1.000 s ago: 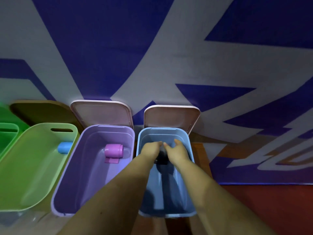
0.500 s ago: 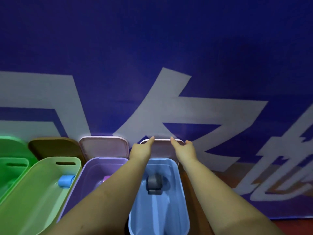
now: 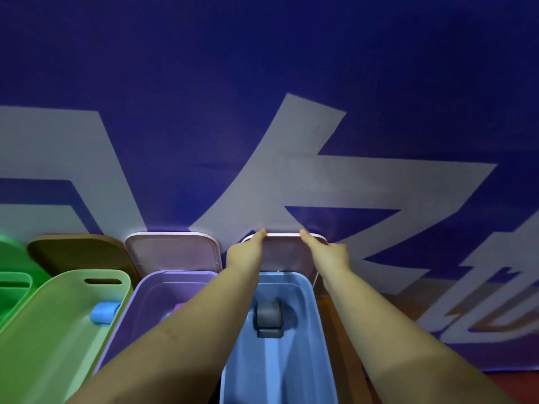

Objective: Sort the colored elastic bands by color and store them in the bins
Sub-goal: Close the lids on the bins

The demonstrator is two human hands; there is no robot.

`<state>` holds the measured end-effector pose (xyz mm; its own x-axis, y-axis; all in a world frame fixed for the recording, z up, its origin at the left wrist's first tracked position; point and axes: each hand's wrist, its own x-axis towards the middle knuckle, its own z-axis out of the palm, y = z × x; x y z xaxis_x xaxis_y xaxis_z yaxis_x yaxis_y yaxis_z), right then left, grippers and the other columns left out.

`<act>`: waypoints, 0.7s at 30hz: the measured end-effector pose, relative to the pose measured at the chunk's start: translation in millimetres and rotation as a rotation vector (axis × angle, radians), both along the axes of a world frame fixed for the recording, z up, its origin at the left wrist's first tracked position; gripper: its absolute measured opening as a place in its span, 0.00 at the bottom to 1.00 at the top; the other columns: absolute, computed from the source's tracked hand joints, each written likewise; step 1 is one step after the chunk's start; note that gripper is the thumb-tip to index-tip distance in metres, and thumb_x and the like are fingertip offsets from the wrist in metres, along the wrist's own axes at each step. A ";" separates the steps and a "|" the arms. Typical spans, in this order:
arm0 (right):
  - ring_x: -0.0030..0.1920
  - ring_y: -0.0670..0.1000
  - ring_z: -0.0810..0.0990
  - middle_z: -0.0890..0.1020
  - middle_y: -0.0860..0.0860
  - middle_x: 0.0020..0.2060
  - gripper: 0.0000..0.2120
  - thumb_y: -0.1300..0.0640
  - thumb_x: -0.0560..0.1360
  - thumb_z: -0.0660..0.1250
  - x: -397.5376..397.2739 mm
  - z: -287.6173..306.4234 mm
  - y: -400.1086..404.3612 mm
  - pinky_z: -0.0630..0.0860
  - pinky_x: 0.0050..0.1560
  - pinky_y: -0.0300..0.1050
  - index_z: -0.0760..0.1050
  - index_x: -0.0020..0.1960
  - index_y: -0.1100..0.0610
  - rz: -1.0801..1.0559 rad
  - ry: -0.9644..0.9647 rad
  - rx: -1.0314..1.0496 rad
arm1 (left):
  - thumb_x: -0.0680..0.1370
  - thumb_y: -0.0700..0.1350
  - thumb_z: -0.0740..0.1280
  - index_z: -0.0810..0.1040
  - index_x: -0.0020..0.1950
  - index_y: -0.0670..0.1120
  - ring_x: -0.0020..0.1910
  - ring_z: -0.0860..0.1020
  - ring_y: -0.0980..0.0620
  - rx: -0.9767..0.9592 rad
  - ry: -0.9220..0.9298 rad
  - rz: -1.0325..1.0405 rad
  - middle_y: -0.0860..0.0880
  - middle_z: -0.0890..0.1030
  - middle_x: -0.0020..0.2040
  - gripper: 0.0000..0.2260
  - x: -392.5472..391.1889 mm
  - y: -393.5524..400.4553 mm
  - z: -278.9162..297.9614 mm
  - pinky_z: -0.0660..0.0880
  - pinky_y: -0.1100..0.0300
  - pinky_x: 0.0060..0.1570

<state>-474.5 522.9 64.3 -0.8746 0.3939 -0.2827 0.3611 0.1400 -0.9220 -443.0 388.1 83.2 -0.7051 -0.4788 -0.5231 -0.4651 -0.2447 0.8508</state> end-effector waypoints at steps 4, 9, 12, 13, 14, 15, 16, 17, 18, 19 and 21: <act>0.50 0.58 0.78 0.78 0.59 0.55 0.40 0.42 0.65 0.75 6.2 27.4 -2.2 0.76 0.50 0.49 0.66 0.65 0.66 0.013 0.019 0.019 | 0.70 0.55 0.73 0.76 0.59 0.40 0.52 0.78 0.41 0.071 0.045 -0.007 0.42 0.79 0.54 0.25 2.4 -2.1 19.7 0.75 0.49 0.57; 0.60 0.62 0.75 0.72 0.61 0.65 0.48 0.43 0.65 0.75 23.3 72.3 0.4 0.74 0.61 0.57 0.56 0.72 0.65 0.034 0.018 0.003 | 0.73 0.53 0.70 0.77 0.54 0.42 0.48 0.78 0.43 0.085 0.128 -0.080 0.43 0.80 0.51 0.17 24.1 -0.1 59.5 0.76 0.53 0.50; 0.58 0.59 0.76 0.74 0.58 0.62 0.42 0.44 0.63 0.75 39.9 92.3 3.2 0.75 0.58 0.55 0.63 0.69 0.62 0.088 0.072 0.011 | 0.75 0.49 0.67 0.74 0.46 0.43 0.33 0.71 0.50 0.073 0.138 -0.145 0.47 0.74 0.38 0.09 45.8 -1.5 81.2 0.66 0.59 0.30; 0.56 0.58 0.77 0.76 0.57 0.60 0.40 0.43 0.61 0.75 46.9 97.4 4.2 0.76 0.56 0.54 0.66 0.66 0.61 0.101 0.087 0.008 | 0.76 0.48 0.67 0.73 0.43 0.44 0.32 0.69 0.51 0.059 0.132 -0.173 0.48 0.72 0.36 0.08 55.8 -1.9 89.0 0.63 0.59 0.28; 0.53 0.57 0.78 0.78 0.56 0.57 0.39 0.43 0.58 0.74 53.8 101.9 5.7 0.76 0.52 0.51 0.69 0.64 0.60 0.109 0.098 0.000 | 0.76 0.47 0.66 0.72 0.42 0.45 0.31 0.68 0.51 0.049 0.130 -0.204 0.48 0.72 0.36 0.08 64.8 -3.1 94.9 0.62 0.59 0.27; 0.50 0.57 0.78 0.79 0.56 0.54 0.37 0.43 0.57 0.73 61.4 106.0 7.4 0.76 0.48 0.49 0.70 0.62 0.59 0.117 0.105 -0.009 | 0.76 0.47 0.66 0.72 0.43 0.45 0.31 0.67 0.52 0.039 0.137 -0.226 0.49 0.71 0.37 0.07 73.1 -5.1 99.1 0.62 0.59 0.27; 0.48 0.56 0.77 0.79 0.56 0.53 0.36 0.43 0.59 0.73 69.1 109.4 9.8 0.74 0.46 0.48 0.71 0.61 0.59 0.125 0.110 -0.014 | 0.75 0.47 0.67 0.72 0.44 0.45 0.31 0.67 0.52 0.028 0.143 -0.234 0.49 0.72 0.37 0.07 80.2 -7.1 101.8 0.62 0.59 0.27; 0.48 0.55 0.75 0.78 0.55 0.53 0.34 0.43 0.62 0.72 76.2 111.7 12.7 0.72 0.46 0.48 0.70 0.62 0.60 0.125 0.115 -0.014 | 0.75 0.47 0.67 0.72 0.44 0.45 0.30 0.66 0.52 0.015 0.141 -0.239 0.49 0.72 0.39 0.07 89.0 -8.9 105.7 0.62 0.59 0.26; 0.49 0.55 0.74 0.77 0.55 0.54 0.33 0.43 0.66 0.71 82.4 112.5 15.8 0.72 0.48 0.49 0.69 0.63 0.60 0.125 0.120 -0.013 | 0.74 0.47 0.68 0.73 0.44 0.45 0.29 0.66 0.52 0.011 0.141 -0.253 0.48 0.72 0.40 0.07 96.9 -11.1 106.8 0.63 0.60 0.24; 0.51 0.55 0.74 0.76 0.55 0.55 0.33 0.43 0.68 0.70 87.7 112.2 19.0 0.72 0.51 0.50 0.68 0.65 0.60 0.126 0.121 -0.009 | 0.74 0.47 0.68 0.73 0.45 0.45 0.27 0.67 0.51 0.015 0.133 -0.270 0.49 0.72 0.40 0.07 105.8 -12.4 109.3 0.64 0.62 0.20; 0.55 0.57 0.75 0.76 0.56 0.59 0.34 0.42 0.69 0.70 101.4 111.9 23.6 0.73 0.55 0.52 0.68 0.66 0.62 0.126 0.127 0.015 | 0.76 0.47 0.66 0.73 0.46 0.44 0.19 0.71 0.53 0.071 0.167 -0.272 0.49 0.74 0.33 0.07 121.7 -13.5 111.3 0.62 0.69 0.14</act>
